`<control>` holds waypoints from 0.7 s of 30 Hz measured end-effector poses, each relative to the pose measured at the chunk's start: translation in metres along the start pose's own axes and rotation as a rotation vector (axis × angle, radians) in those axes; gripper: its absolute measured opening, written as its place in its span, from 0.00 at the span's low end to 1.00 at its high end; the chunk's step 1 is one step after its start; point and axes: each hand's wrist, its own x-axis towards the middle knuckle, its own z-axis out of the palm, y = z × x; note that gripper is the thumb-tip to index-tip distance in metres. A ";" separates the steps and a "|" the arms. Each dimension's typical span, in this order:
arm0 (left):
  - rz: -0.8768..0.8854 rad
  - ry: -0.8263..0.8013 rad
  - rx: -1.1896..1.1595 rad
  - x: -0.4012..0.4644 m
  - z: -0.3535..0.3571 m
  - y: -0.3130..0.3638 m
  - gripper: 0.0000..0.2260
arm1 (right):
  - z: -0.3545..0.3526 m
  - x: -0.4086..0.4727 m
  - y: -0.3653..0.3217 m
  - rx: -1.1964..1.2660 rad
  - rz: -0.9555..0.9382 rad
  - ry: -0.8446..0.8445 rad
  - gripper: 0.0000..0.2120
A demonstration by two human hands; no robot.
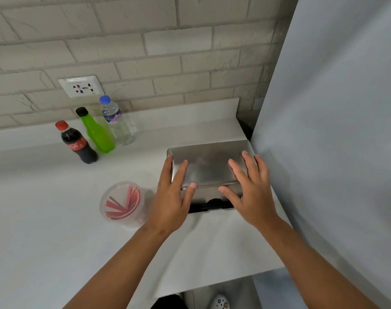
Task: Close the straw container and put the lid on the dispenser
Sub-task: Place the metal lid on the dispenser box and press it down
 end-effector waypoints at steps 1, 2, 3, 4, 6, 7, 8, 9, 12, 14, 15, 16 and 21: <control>0.007 -0.002 -0.017 0.006 0.001 -0.002 0.27 | 0.004 0.006 0.005 0.001 -0.013 0.003 0.32; 0.020 -0.004 -0.025 0.013 0.002 -0.004 0.27 | 0.007 0.013 0.010 -0.002 -0.024 0.002 0.32; 0.030 -0.008 -0.024 0.021 0.002 -0.006 0.26 | 0.011 0.020 0.014 -0.007 -0.030 0.000 0.32; 0.037 -0.015 -0.014 0.030 0.003 -0.008 0.26 | 0.015 0.028 0.019 -0.012 -0.031 -0.008 0.32; 0.041 -0.040 0.021 0.050 0.001 -0.011 0.25 | 0.020 0.045 0.027 -0.025 -0.027 -0.047 0.32; 0.047 -0.056 0.033 0.060 0.001 -0.013 0.25 | 0.022 0.054 0.031 -0.040 -0.026 -0.074 0.32; 0.053 -0.072 0.041 0.071 0.000 -0.014 0.26 | 0.024 0.064 0.034 -0.057 -0.020 -0.104 0.32; 0.054 -0.087 0.046 0.081 0.000 -0.016 0.26 | 0.026 0.074 0.038 -0.075 -0.010 -0.138 0.33; 0.040 -0.132 0.065 0.114 -0.002 -0.021 0.25 | 0.034 0.103 0.046 -0.128 0.034 -0.223 0.33; 0.040 -0.149 0.071 0.136 -0.004 -0.025 0.25 | 0.038 0.122 0.050 -0.145 0.050 -0.251 0.33; 0.037 -0.153 0.069 0.147 -0.005 -0.027 0.25 | 0.039 0.130 0.053 -0.149 0.058 -0.263 0.33; 0.032 -0.155 0.064 0.157 -0.006 -0.029 0.24 | 0.040 0.138 0.056 -0.153 0.065 -0.275 0.33; -0.002 -0.172 0.006 0.196 -0.004 -0.033 0.24 | 0.048 0.172 0.069 -0.194 0.075 -0.332 0.35</control>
